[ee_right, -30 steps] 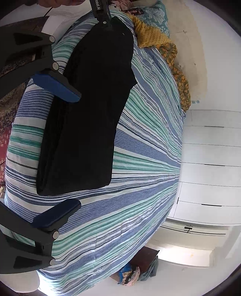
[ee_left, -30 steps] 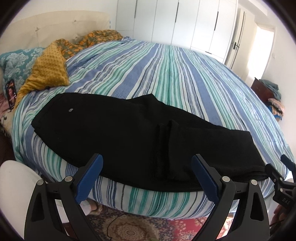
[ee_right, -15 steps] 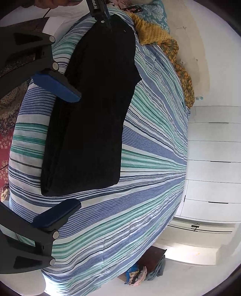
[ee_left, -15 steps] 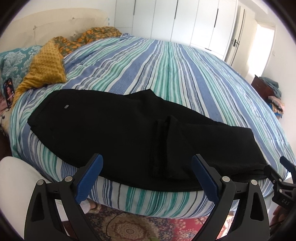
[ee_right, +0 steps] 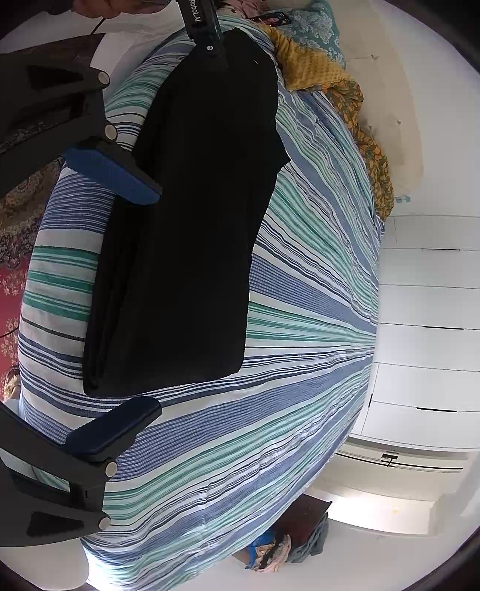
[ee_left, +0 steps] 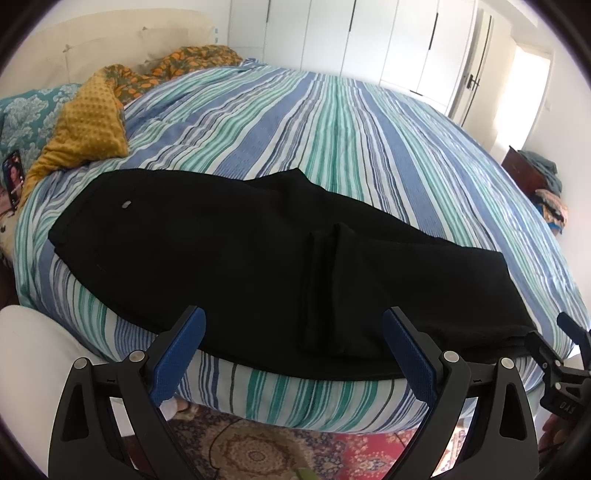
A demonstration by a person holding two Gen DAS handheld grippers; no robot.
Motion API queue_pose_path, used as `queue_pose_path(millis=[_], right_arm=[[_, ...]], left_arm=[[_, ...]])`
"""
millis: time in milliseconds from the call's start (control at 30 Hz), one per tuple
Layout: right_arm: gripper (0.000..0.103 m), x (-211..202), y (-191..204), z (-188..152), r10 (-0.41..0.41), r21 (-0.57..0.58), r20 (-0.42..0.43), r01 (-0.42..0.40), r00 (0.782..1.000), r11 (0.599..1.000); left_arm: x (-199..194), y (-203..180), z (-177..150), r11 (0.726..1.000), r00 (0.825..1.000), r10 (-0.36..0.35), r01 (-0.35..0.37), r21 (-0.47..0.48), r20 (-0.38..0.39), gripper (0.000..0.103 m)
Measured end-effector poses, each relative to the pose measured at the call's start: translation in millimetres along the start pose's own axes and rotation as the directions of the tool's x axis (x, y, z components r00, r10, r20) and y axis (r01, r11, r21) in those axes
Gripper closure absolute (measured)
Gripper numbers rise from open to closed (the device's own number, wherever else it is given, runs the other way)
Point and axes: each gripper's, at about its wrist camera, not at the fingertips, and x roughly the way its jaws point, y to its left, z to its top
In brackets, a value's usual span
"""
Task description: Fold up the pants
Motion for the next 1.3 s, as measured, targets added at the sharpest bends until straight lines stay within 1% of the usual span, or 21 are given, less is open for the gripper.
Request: queue_pose_path(millis=[100,133,200,267,333,400,433,500,633,700,733,767,800,867,933,967,1033,1100,1167,1233,1300], right_arm=[[0.0,0,0,0,-0.001,0.002,0.0,0.001,1.0,1.0],[0.0,0,0,0,0.0,0.004,-0.001,0.0,1.0,1.0],[0.0,-2,1,0,0.002,0.006,0.003,-0.002,1.0,1.0],[0.0,-2,2,0,0.008,0.001,0.002,-0.008,1.0,1.0],[0.0,-1,3,-1,0.016,-0.004,-0.006,-0.016,1.0,1.0],[0.0,0,5,0,0.024,-0.007,-0.009,-0.024,1.0,1.0],[0.0,0,6,0,0.029,-0.009,-0.01,-0.029,1.0,1.0],[0.0,1,9,1,0.036,-0.015,-0.009,-0.036,0.999,0.999],[0.0,3,14,-2,0.044,-0.038,-0.025,-0.044,0.999,0.998],[0.0,4,15,-2,0.045,-0.045,-0.033,-0.047,0.998,0.998],[0.0,4,15,-2,0.044,-0.046,-0.034,-0.045,0.998,0.998],[0.0,4,15,-2,0.042,-0.045,-0.036,-0.044,0.998,0.998],[0.0,5,14,-2,0.042,-0.042,-0.038,-0.043,0.998,0.998],[0.0,6,12,-3,0.038,-0.032,-0.046,-0.04,0.998,0.999],[0.0,11,11,-4,0.04,-0.018,-0.061,-0.041,0.997,0.999],[0.0,13,11,-4,0.043,-0.014,-0.069,-0.044,0.997,0.999],[0.0,16,12,-5,0.047,-0.014,-0.08,-0.048,0.996,0.999],[0.0,16,14,-6,0.05,-0.024,-0.083,-0.052,0.995,0.998],[0.0,15,16,-7,0.05,-0.033,-0.082,-0.053,0.995,0.998],[0.0,15,16,-7,0.049,-0.034,-0.082,-0.052,0.995,0.998],[0.0,15,15,-8,0.047,-0.031,-0.084,-0.05,0.995,0.998]], left_arm=[[-2,18,17,0.997,0.997,-0.061,0.058,-0.058,-0.047,0.006],[-5,41,30,0.985,0.993,-0.11,0.103,-0.14,-0.041,0.006],[-9,85,53,0.955,0.989,-0.149,0.146,-0.26,0.007,0.006],[-12,141,81,0.93,0.995,-0.084,0.1,-0.353,0.059,0.006],[-7,198,107,0.918,0.997,0.02,0.011,-0.396,0.076,0.006],[9,241,119,0.905,0.994,0.111,-0.092,-0.416,0.022,0.006],[25,264,119,0.887,0.99,0.132,-0.136,-0.442,-0.042,0.006],[51,290,113,0.873,0.991,0.07,-0.116,-0.473,-0.113,0.006],[101,298,95,0.884,0.968,-0.056,-0.065,-0.462,-0.243,0.006],[107,296,86,0.878,0.965,-0.117,-0.01,-0.478,-0.234,0.008],[105,292,84,0.875,0.966,-0.163,0.047,-0.481,-0.203,0.02],[100,290,83,0.876,0.966,-0.177,0.069,-0.478,-0.186,0.027],[96,287,83,0.883,0.971,-0.165,0.065,-0.465,-0.176,0.032],[91,291,81,0.888,0.968,-0.167,0.066,-0.455,-0.186,0.057],[87,305,79,0.861,0.959,-0.217,0.101,-0.498,-0.181,0.066],[85,308,79,0.855,0.957,-0.232,0.116,-0.505,-0.173,0.068],[85,307,81,0.868,0.958,-0.219,0.106,-0.484,-0.184,0.067],[91,301,82,0.886,0.958,-0.186,0.068,-0.458,-0.219,0.061],[103,300,82,0.888,0.95,-0.197,0.068,-0.454,-0.243,0.039],[112,296,83,0.892,0.943,-0.198,0.06,-0.449,-0.268,0.033],[113,294,85,0.897,0.944,-0.18,0.043,-0.439,-0.276,0.042]])
